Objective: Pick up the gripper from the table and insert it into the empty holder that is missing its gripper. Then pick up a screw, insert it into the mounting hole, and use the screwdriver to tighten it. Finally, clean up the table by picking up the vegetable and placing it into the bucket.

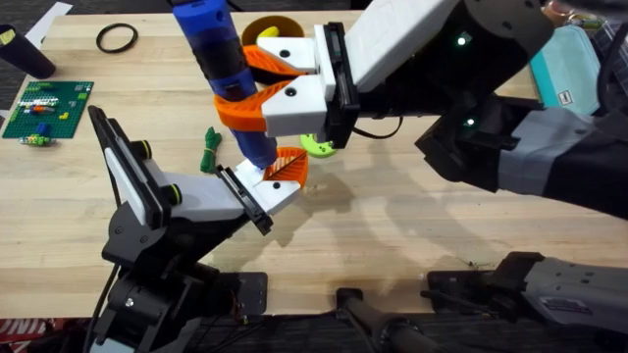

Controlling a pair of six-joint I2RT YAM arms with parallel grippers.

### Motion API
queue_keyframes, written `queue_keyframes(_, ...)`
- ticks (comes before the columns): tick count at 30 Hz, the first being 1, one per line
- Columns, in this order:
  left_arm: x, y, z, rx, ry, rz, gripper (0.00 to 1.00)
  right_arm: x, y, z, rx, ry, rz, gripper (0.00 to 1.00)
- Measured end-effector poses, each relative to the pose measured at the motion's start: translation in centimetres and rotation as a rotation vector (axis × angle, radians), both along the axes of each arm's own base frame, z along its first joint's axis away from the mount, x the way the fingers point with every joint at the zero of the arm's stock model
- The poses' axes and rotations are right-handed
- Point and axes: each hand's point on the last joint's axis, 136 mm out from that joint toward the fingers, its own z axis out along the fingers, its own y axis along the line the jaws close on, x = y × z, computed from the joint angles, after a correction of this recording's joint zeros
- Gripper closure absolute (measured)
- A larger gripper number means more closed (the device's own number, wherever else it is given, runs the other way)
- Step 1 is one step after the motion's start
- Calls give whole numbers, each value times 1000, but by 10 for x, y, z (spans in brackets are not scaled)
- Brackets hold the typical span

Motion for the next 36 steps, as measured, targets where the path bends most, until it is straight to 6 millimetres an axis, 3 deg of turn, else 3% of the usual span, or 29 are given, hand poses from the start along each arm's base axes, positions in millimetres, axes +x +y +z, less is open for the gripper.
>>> queue_keyframes(5,0,0,1,-2,-1,2,990,0,0,2,8,-3,1,924)
queue_keyframes(15,1,0,1,-2,-2,4,990,-6,-6,23,98,-58,17,924)
queue_keyframes(36,1,0,1,-2,-2,4,990,-5,-11,21,75,8,54,924)
